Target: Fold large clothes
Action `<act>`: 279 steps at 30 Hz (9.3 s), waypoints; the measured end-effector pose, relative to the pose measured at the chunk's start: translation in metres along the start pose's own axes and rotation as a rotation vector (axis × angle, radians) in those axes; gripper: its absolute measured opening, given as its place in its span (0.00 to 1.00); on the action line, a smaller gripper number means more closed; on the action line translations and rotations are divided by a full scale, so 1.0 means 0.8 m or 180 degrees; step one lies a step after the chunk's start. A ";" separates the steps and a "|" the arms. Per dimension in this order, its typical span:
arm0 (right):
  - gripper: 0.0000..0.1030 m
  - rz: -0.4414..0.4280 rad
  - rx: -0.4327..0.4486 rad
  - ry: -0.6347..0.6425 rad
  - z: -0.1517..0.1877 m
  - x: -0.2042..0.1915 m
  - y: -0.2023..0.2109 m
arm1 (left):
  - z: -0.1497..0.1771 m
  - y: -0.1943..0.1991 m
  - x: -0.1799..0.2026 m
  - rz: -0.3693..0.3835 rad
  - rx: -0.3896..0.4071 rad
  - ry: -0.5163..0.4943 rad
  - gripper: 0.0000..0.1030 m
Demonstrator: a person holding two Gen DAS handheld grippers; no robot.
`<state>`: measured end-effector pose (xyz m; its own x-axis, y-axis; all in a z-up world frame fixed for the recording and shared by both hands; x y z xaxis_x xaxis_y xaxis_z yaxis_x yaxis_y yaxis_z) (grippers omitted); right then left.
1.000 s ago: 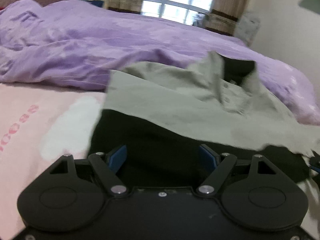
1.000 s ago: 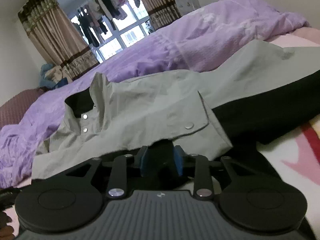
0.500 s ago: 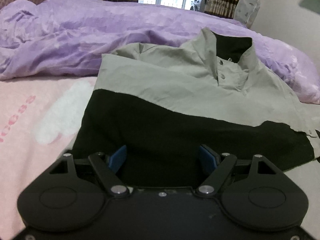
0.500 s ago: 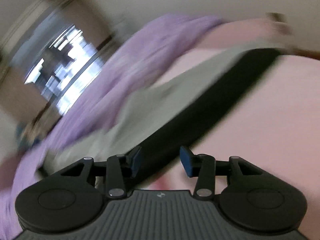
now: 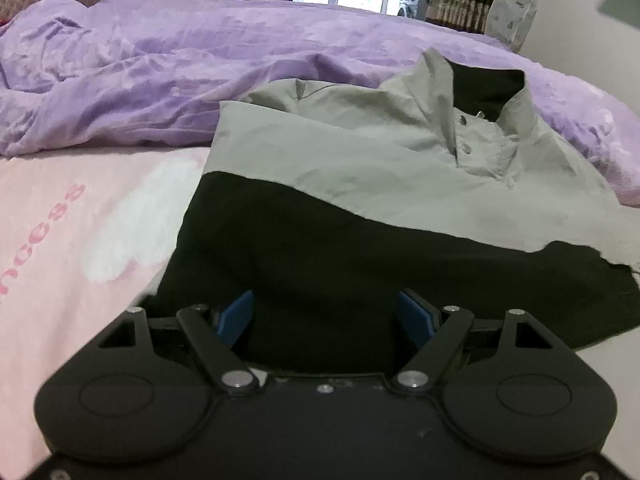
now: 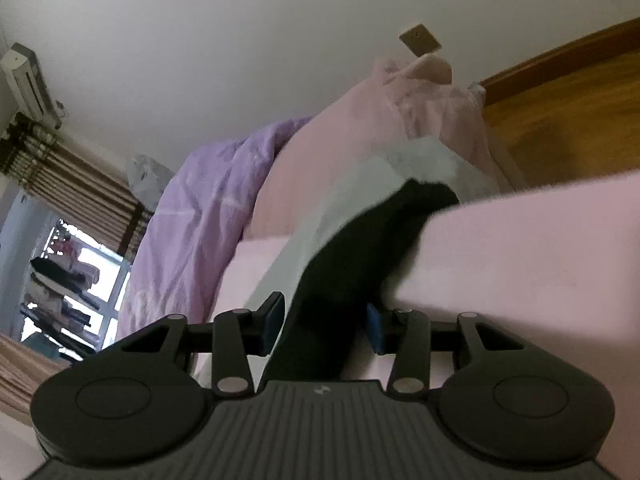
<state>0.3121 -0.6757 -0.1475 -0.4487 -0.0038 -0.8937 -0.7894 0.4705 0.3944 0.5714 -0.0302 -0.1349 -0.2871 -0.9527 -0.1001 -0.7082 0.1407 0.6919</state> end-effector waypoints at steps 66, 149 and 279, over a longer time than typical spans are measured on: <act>0.45 -0.0513 -0.1639 0.2701 0.427 -0.091 0.061 | 0.001 -0.018 -0.038 0.0262 0.0410 0.0442 0.24; 0.78 -0.0636 -0.2860 0.1954 0.276 0.126 0.389 | 0.344 0.314 -0.056 0.1627 -0.0156 0.1009 0.85; 0.63 -0.0447 -0.1686 0.2575 0.251 -0.044 0.207 | 0.097 0.169 -0.153 0.0562 0.0306 0.1007 0.67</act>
<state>0.2814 -0.4207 -0.0938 -0.3323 -0.7269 -0.6010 -0.8549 -0.0371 0.5175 0.4608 0.1266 -0.0850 -0.2072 -0.9455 0.2510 -0.7273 0.3205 0.6069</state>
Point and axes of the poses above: each gripper's, at about its wrist camera, not at the fingertips, and y roughly against the way its jaws point, x to its right, z to its underside, the point moved 9 cm from there along -y, roughly the way its jaws point, and after that the axes turned 15 degrees about -y, right-handed, at the moved point
